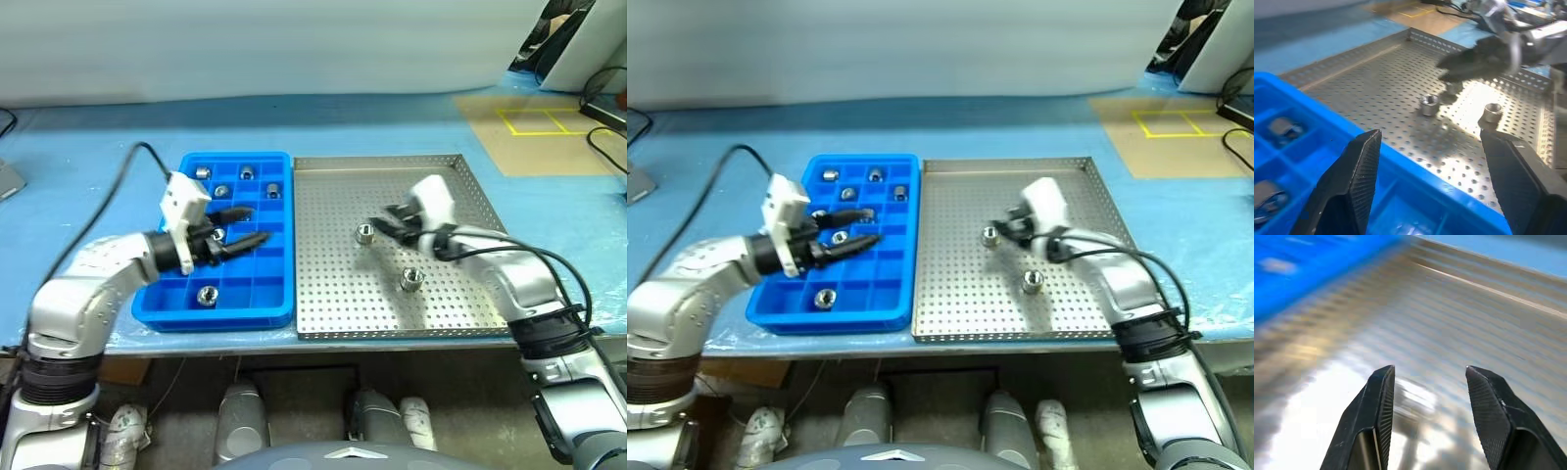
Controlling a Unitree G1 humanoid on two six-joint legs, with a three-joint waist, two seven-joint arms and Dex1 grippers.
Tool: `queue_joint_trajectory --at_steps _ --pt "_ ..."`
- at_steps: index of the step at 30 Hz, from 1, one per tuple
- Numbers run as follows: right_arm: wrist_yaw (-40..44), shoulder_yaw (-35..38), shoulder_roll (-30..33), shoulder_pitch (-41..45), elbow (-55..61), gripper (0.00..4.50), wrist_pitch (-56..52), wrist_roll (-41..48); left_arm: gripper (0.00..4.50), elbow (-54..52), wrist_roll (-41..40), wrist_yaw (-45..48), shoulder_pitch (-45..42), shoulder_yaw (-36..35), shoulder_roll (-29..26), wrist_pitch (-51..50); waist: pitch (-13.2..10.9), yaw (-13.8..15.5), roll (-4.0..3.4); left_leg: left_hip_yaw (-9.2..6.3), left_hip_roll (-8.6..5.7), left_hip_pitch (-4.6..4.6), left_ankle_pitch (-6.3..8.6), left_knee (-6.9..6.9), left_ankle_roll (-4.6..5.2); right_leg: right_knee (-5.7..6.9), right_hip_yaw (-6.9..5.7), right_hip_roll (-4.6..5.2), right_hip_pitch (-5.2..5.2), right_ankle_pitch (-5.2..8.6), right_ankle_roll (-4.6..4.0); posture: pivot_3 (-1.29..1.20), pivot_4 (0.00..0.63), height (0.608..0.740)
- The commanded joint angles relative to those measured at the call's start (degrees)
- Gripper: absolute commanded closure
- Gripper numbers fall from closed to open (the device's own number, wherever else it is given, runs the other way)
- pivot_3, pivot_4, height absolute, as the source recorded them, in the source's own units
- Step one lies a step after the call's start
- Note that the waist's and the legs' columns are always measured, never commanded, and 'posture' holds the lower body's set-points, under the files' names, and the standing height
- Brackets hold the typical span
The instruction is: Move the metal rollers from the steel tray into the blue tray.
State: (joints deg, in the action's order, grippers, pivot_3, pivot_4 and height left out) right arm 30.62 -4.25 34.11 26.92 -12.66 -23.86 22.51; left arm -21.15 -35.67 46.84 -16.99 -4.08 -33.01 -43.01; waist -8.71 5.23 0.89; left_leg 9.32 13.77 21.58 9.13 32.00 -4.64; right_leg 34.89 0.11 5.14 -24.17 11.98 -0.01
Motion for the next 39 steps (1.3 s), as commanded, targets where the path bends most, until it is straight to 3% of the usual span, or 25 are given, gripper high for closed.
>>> queue_joint_trajectory --at_steps 1,4,10,17,21,39 --pt "1.1 1.5 -2.7 3.4 -4.0 2.1 7.7 -3.3 1.1 -0.4 0.9 -0.7 -2.3 2.9 1.3 1.3 0.0 -1.4 0.0 -0.04 0.16 0.25 0.04 0.12 0.08 0.05 -0.03 -0.12 -0.11 -0.01 -0.01 0.0 0.15 0.74" --pt "2.0 3.4 -3.0 4.1 -5.6 2.1 8.4 -3.9 1.1 -0.1 0.5 -0.9 -2.9 3.4 2.2 1.5 0.0 -2.0 -0.01 -0.1 0.18 0.29 0.1 0.14 0.19 0.2 -0.07 -0.28 -0.3 -0.02 -0.02 0.0 0.15 0.74" --pt "10.4 9.8 0.3 0.7 4.3 2.1 -0.6 4.8 1.1 2.3 0.9 -0.3 -2.6 3.6 2.3 3.0 0.0 -1.1 -0.02 -0.1 0.02 0.32 0.29 0.2 0.48 -0.07 -0.05 -0.11 -0.19 0.0 -0.04 -0.02 0.15 0.74" --pt "10.8 8.5 2.8 -2.6 4.2 2.1 -0.5 -0.4 1.1 3.7 1.3 -0.2 -2.8 5.4 3.9 4.3 0.0 -0.9 -0.02 -0.05 0.02 0.14 0.32 0.42 0.55 -0.13 -0.06 -0.02 0.09 0.02 -0.06 -0.03 0.15 0.74" --pt "8.1 8.1 1.3 -3.3 -2.1 2.1 4.5 -5.6 1.1 4.9 2.4 0.6 -2.7 6.6 4.2 5.4 0.0 -1.2 -0.02 0.01 0.02 0.02 0.29 0.43 0.52 -0.05 -0.05 -0.02 0.1 0.01 -0.06 -0.04 0.15 0.74" --pt "10.3 8.2 -1.9 -2.0 -3.0 2.1 5.6 -6.8 1.1 6.4 5.8 -0.3 -1.9 9.3 6.7 7.1 0.0 -1.3 -0.05 0.12 0.03 0.02 0.35 0.37 0.62 -0.13 -0.04 -0.02 0.05 0.01 -0.06 -0.04 0.15 0.74"
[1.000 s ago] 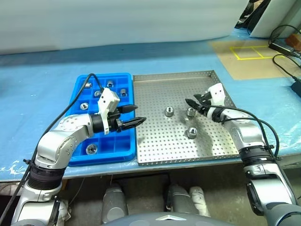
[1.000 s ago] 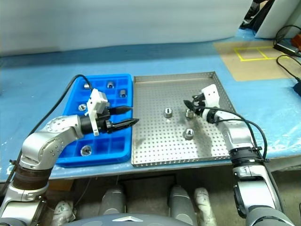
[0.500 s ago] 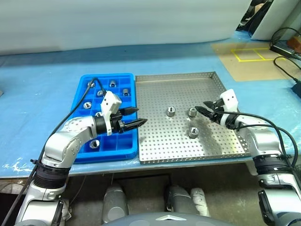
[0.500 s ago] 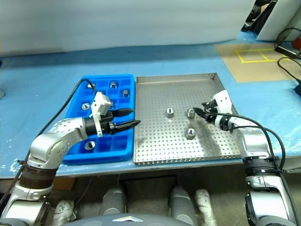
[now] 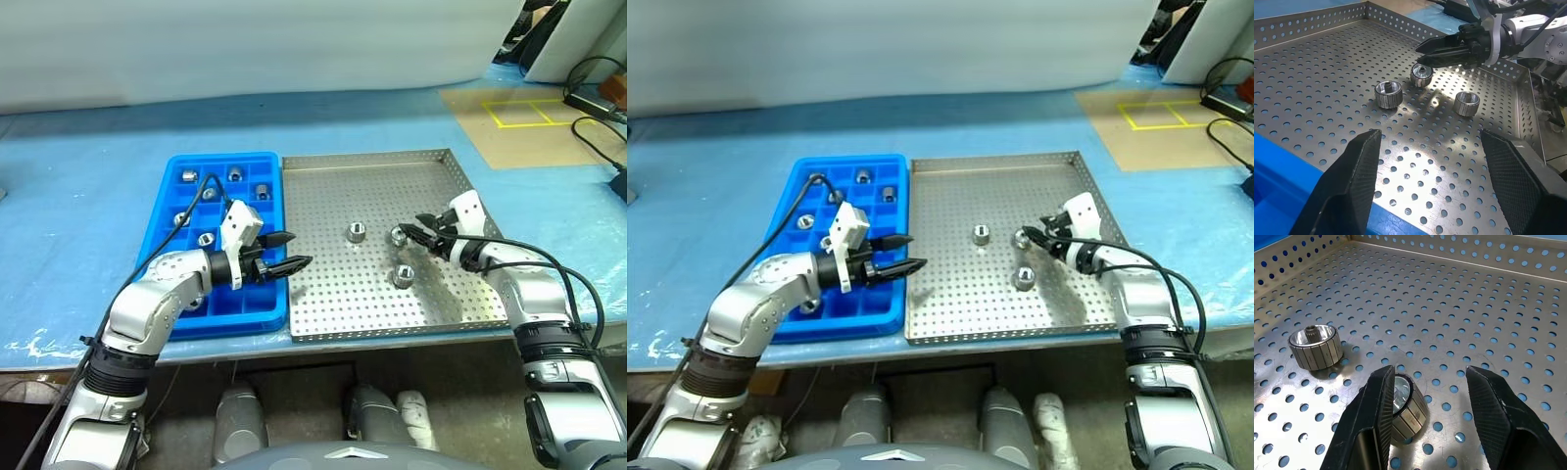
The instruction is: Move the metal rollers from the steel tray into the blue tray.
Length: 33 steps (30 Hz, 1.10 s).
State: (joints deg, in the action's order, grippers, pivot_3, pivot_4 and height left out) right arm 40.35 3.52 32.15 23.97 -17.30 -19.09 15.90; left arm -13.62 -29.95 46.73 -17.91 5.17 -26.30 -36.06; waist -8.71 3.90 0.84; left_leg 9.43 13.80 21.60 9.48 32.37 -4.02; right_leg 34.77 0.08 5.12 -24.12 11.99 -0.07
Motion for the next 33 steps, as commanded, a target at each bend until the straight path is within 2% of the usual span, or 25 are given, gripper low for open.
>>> queue_joint_trajectory --at_steps 1,10,17,20,24,29,33 --pt "0.7 0.3 -0.2 0.8 2.0 2.1 0.6 -0.2 1.1 -1.3 -0.2 -0.3 -1.3 -0.1 -0.1 -0.3 0.0 0.0 0.0 0.0 0.0 0.0 0.0 0.0 0.0 0.0 0.0 0.0 0.0 0.0 0.0 -0.04 0.15 0.74" --pt "1.4 -2.2 -2.7 -0.1 1.0 2.1 -0.2 -1.8 1.1 -1.1 -1.0 -1.1 -4.4 -0.9 -0.4 -3.5 0.0 0.0 -0.02 0.02 0.01 0.01 0.0 -0.03 -0.01 -0.02 0.0 0.0 -0.03 0.0 0.0 -0.04 0.15 0.74" --pt "0.6 -3.2 -2.4 -0.3 -1.5 2.1 1.6 -5.2 1.1 -0.4 1.4 -1.9 -2.7 1.5 1.0 -1.5 0.0 0.0 -0.02 0.03 0.0 0.02 0.0 -0.06 -0.01 -0.05 0.0 0.0 -0.03 0.0 0.0 -0.05 0.15 0.74" --pt "0.8 -2.9 -2.2 -0.5 -2.6 2.79 2.4 -5.8 1.08 0.0 2.3 -1.8 -1.6 2.1 1.2 -0.2 0.0 0.0 -0.03 0.04 0.0 0.01 0.0 -0.07 -0.01 -0.06 0.0 0.0 -0.04 0.0 0.0 -0.05 0.15 0.74" --pt "-0.8 -1.8 -2.5 0.7 -3.7 2.87 3.5 -6.0 1.08 -1.6 2.4 -1.7 -0.8 2.1 1.1 -0.4 0.0 0.0 -0.03 0.04 0.01 0.0 0.0 -0.08 -0.01 -0.06 0.01 0.0 -0.04 0.0 0.0 -0.05 0.15 0.74" --pt "1.3 -1.5 -2.6 0.5 1.3 2.87 1.8 -3.6 1.08 -5.7 -0.3 -2.4 -1.6 0.0 0.0 -4.0 0.0 -0.1 -0.04 0.05 0.01 0.0 0.01 -0.09 0.0 -0.07 0.01 0.0 -0.05 0.0 0.0 -0.06 0.15 0.74" --pt "6.2 -0.8 -3.1 2.8 12.4 2.87 -6.3 4.5 1.08 -9.8 -5.5 -3.1 -5.4 -5.5 -3.2 -9.5 -0.1 -0.1 -0.15 0.07 0.02 0.08 0.0 -0.14 0.0 -0.05 0.03 -0.02 -0.18 0.0 0.0 -0.04 0.15 0.74"
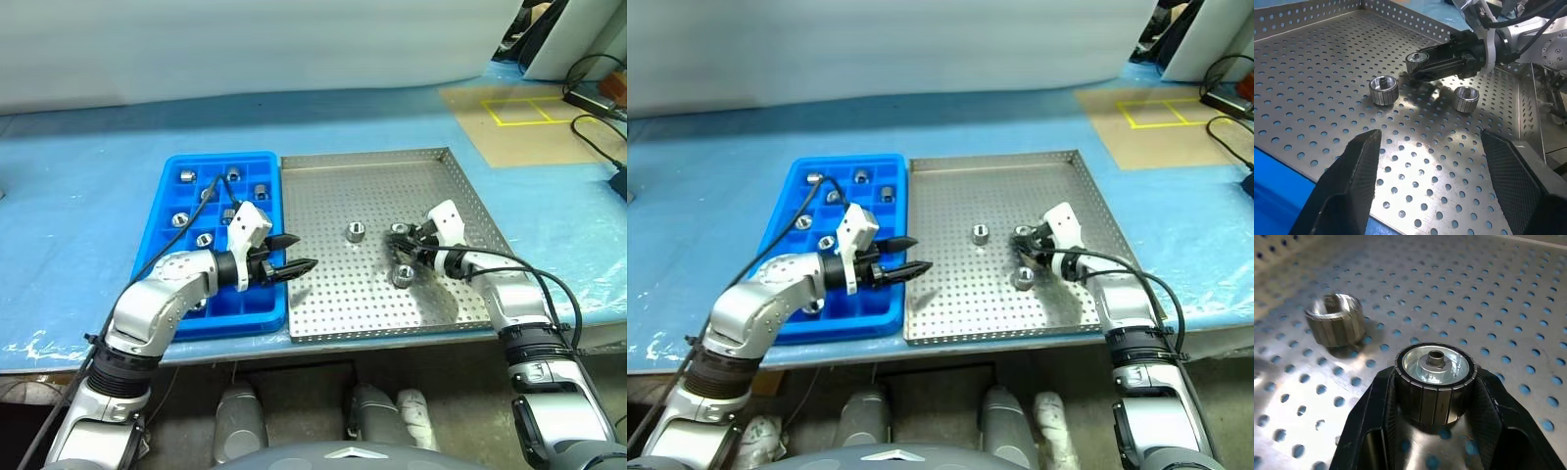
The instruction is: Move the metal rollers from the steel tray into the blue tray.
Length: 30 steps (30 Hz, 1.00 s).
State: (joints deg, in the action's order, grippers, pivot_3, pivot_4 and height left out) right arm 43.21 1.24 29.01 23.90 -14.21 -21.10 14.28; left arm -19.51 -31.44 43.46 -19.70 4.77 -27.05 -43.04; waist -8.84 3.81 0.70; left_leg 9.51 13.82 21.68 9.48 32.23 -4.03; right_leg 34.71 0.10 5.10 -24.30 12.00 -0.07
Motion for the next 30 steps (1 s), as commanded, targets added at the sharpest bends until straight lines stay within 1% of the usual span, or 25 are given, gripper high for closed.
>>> queue_joint_trajectory --at_steps 1,3,6,11,15,19,21,24,26,28,29,30 --pt "4.6 0.8 0.1 3.7 11.6 2.87 -5.9 7.4 1.08 -3.2 -4.9 0.8 -4.8 -7.0 -4.1 -3.1 0.0 -0.1 -0.02 0.0 0.01 -0.02 0.0 -0.01 0.0 0.0 0.0 -0.01 0.0 0.0 0.0 -0.04 0.15 0.74" --pt "6.7 -1.1 -0.4 5.7 14.3 2.87 -8.3 8.9 1.08 -2.0 -5.8 1.9 -6.0 -10.2 -7.6 -3.3 0.0 -0.5 -0.03 0.0 0.04 -0.07 -0.01 -0.07 0.0 0.03 0.01 -0.04 -0.02 0.0 0.0 -0.03 0.15 0.74" --pt "8.4 -5.6 -3.5 9.8 13.4 2.87 -8.2 7.9 1.08 -0.8 -5.4 3.2 -4.7 -13.9 -12.5 -2.4 0.0 -1.2 -0.02 0.01 0.04 -0.12 -0.05 -0.13 -0.09 0.0 0.0 -0.05 0.01 0.0 0.0 0.0 0.15 0.74" --pt "8.0 -10.9 -13.0 17.3 1.6 2.87 -3.2 3.9 1.08 0.4 -4.1 2.8 0.4 -19.1 -16.5 -0.2 0.0 -1.2 -0.01 0.0 0.02 0.0 -0.05 -0.16 -0.1 -0.03 -0.06 -0.01 -0.06 0.01 -0.01 0.09 0.15 0.74" --pt "8.0 -14.2 -19.4 20.6 -7.2 2.87 2.7 0.4 1.08 -1.7 -4.5 1.9 6.0 -22.2 -17.0 0.0 0.0 0.2 0.02 -0.09 0.03 0.35 -0.06 -0.16 -0.12 -0.02 -0.2 0.04 -0.27 0.02 -0.03 0.14 0.15 0.74" --pt "8.2 -16.1 -23.9 22.3 -16.2 2.87 8.3 -3.1 1.08 -4.5 -4.6 0.3 10.2 -22.8 -15.9 0.5 0.0 1.4 0.06 -0.18 0.04 0.44 -0.04 -0.21 -0.11 -0.01 -0.29 0.05 -0.3 0.03 -0.05 0.18 0.15 0.74" --pt "8.4 -16.5 -25.0 23.1 -20.1 2.87 11.2 -4.9 1.08 -6.0 -5.2 -0.8 11.6 -23.1 -15.3 0.2 0.0 1.9 0.06 -0.2 0.05 0.46 -0.04 -0.21 -0.11 -0.01 -0.35 0.07 -0.29 0.04 -0.06 0.19 0.15 0.74" --pt "10.9 -16.3 -25.8 23.2 -21.4 2.87 12.2 -4.7 1.08 -7.2 -5.9 -1.7 13.1 -23.4 -14.7 -0.1 0.0 2.2 0.07 -0.26 0.04 0.47 -0.05 -0.18 -0.14 0.02 -0.36 0.11 -0.25 0.04 -0.06 0.2 0.15 0.74" --pt "10.2 -17.3 -25.7 22.8 -23.1 2.87 15.2 -7.2 1.08 -7.2 -5.5 -1.8 14.0 -22.6 -14.6 0.3 0.0 2.1 0.07 -0.28 0.04 0.41 -0.08 -0.16 -0.18 0.03 -0.35 0.09 -0.23 0.04 -0.06 0.2 0.15 0.74" --pt "9.0 -16.6 -25.8 22.6 -25.1 2.87 17.9 -8.0 1.08 -7.1 -5.2 -1.8 14.1 -21.6 -14.4 0.8 0.0 2.1 0.07 -0.34 0.07 0.37 -0.11 -0.16 -0.23 0.05 -0.34 0.08 -0.22 0.04 -0.06 0.19 0.15 0.74" --pt "8.4 -15.7 -25.9 22.8 -25.8 2.15 18.5 -7.8 1.08 -7.0 -5.2 -1.8 13.9 -21.2 -14.3 0.8 0.0 2.1 0.07 -0.37 0.08 0.35 -0.14 -0.17 -0.27 0.05 -0.34 0.08 -0.21 0.04 -0.06 0.19 0.15 0.74" --pt "8.2 -15.0 -25.9 23.0 -26.0 1.8 18.0 -7.3 1.08 -6.9 -5.3 -1.6 13.5 -20.9 -14.2 0.9 0.0 2.1 0.07 -0.39 0.09 0.35 -0.15 -0.16 -0.29 0.06 -0.33 0.08 -0.2 0.04 -0.06 0.18 0.15 0.74"
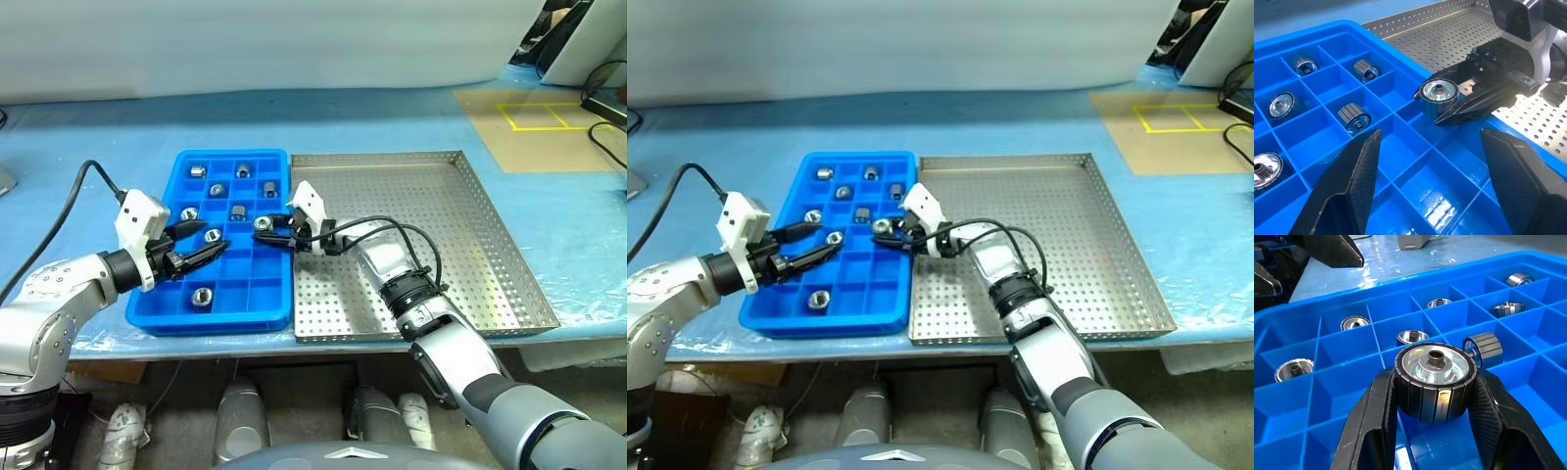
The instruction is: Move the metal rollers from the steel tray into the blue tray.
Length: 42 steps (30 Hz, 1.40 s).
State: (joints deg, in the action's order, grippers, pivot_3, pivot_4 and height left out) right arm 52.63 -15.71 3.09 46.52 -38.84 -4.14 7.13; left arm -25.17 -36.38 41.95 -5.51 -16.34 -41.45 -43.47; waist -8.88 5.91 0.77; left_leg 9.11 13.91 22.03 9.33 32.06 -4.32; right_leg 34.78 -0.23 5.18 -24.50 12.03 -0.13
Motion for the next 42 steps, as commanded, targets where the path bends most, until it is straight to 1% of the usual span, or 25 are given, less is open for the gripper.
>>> queue_joint_trajectory --at_steps 1,3,6,9,12,14,17,20,24,26,29,31,34,37,42 --pt "-1.2 2.4 0.2 0.6 -1.3 1.54 0.3 0.1 1.08 -1.1 -0.5 0.0 -1.0 0.5 0.3 1.4 0.0 0.0 0.0 -0.02 0.0 -0.02 0.0 0.0 0.0 0.01 0.01 0.0 0.03 0.0 0.0 0.18 0.15 0.74" --pt "-0.2 3.6 0.6 0.5 0.4 0.91 -2.5 1.6 1.08 -0.4 -0.4 0.6 -1.8 1.4 0.3 1.6 0.0 0.0 0.0 -0.02 -0.01 -0.03 0.0 0.03 0.0 0.01 0.03 0.0 0.1 0.0 0.0 0.16 0.15 0.74" --pt "0.2 6.3 1.7 -0.5 5.6 0.91 -5.6 4.3 1.08 1.1 0.2 1.5 -3.3 3.4 0.5 2.4 0.0 0.1 0.0 -0.08 -0.03 -0.08 0.0 0.08 0.01 0.0 0.1 0.0 0.22 0.0 0.0 0.12 0.15 0.74" --pt "0.4 8.7 5.1 -2.7 14.4 0.91 -10.4 6.8 1.08 2.4 0.3 2.7 -5.3 5.5 0.8 3.0 0.0 0.0 0.0 -0.12 -0.04 -0.03 -0.02 0.09 -0.01 -0.02 0.13 -0.02 0.21 0.0 0.0 0.08 0.15 0.74" --pt "1.4 12.0 10.3 -4.9 25.1 0.91 -17.2 10.8 1.08 4.3 0.9 3.8 -7.0 7.7 1.3 3.8 0.0 -0.4 0.0 -0.13 -0.04 -0.02 -0.02 0.07 -0.01 -0.03 0.14 -0.07 0.2 -0.01 0.01 0.04 0.15 0.74" --pt "1.1 13.9 14.2 -6.5 29.4 0.91 -19.8 11.8 1.08 6.3 1.7 4.6 -8.5 9.6 2.1 5.0 0.0 -0.5 0.0 -0.14 -0.04 -0.05 -0.02 0.04 -0.01 -0.03 0.16 -0.1 0.2 -0.01 0.02 0.02 0.15 0.74" --pt "-0.3 15.0 17.8 -8.3 30.7 0.91 -20.6 10.9 1.08 8.4 2.7 5.5 -10.4 11.9 3.6 6.4 0.0 -0.6 0.01 -0.14 -0.03 -0.08 -0.02 0.01 -0.02 -0.03 0.18 -0.11 0.2 -0.01 0.02 -0.01 0.15 0.74" --pt "-1.3 14.4 19.4 -9.7 29.0 0.91 -19.4 8.9 1.08 10.4 3.7 6.4 -12.3 13.9 5.0 7.7 0.0 -1.1 0.01 -0.11 -0.03 -0.13 -0.03 0.02 -0.03 -0.02 0.22 -0.12 0.2 -0.01 0.02 -0.02 0.15 0.74" --pt "-1.0 13.1 20.5 -11.8 27.3 0.91 -18.5 7.4 1.08 11.7 4.5 7.3 -13.3 14.9 5.9 8.7 0.0 -2.0 0.01 -0.08 -0.03 -0.13 -0.03 0.07 -0.03 -0.02 0.24 -0.11 0.2 -0.01 0.02 -0.03 0.15 0.74" --pt "0.2 13.3 22.8 -13.4 28.2 0.91 -19.2 7.3 1.08 11.7 4.7 7.3 -13.2 15.0 6.1 8.9 0.0 -2.0 0.01 -0.07 -0.04 -0.13 -0.03 0.07 -0.03 -0.02 0.24 -0.11 0.2 -0.01 0.01 -0.02 0.15 0.74" --pt "4.2 14.9 29.2 -18.2 35.0 0.91 -22.8 9.8 1.08 10.8 4.5 7.2 -12.0 14.7 6.1 8.8 0.0 -1.5 0.01 -0.07 -0.05 -0.05 -0.01 0.07 0.01 -0.04 0.24 -0.09 0.2 -0.01 0.01 -0.01 0.15 0.74" --pt "7.4 17.5 34.7 -24.2 43.1 0.91 -27.3 13.6 1.08 9.9 4.3 7.1 -10.6 14.4 6.0 8.8 0.0 -1.0 -0.01 -0.07 -0.08 -0.03 0.03 0.05 0.08 -0.08 0.24 -0.07 0.21 -0.01 0.01 -0.01 0.15 0.74" --pt "8.1 19.3 39.4 -30.6 48.9 0.91 -29.8 15.4 1.08 9.5 4.3 6.8 -9.3 14.4 6.3 8.9 0.0 -0.7 -0.01 -0.06 -0.08 -0.06 0.1 0.0 0.17 -0.16 0.27 -0.08 0.24 0.01 0.03 -0.02 0.15 0.74" --pt "7.1 20.9 41.4 -34.4 50.6 0.91 -30.4 15.7 1.08 10.2 4.6 6.8 -9.1 14.8 6.9 9.2 0.0 -0.9 -0.01 0.01 -0.02 -0.21 0.08 -0.01 0.14 -0.15 0.3 -0.1 0.24 0.01 0.03 -0.04 0.15 0.74" --pt "4.0 20.7 40.1 -36.2 50.2 0.91 -30.4 15.5 1.08 12.1 5.4 8.0 -10.4 16.0 7.4 10.0 0.0 -1.5 -0.01 0.3 -0.1 -0.56 0.15 0.05 0.27 -0.05 0.33 -0.06 0.34 0.02 0.06 -0.05 0.15 0.74"
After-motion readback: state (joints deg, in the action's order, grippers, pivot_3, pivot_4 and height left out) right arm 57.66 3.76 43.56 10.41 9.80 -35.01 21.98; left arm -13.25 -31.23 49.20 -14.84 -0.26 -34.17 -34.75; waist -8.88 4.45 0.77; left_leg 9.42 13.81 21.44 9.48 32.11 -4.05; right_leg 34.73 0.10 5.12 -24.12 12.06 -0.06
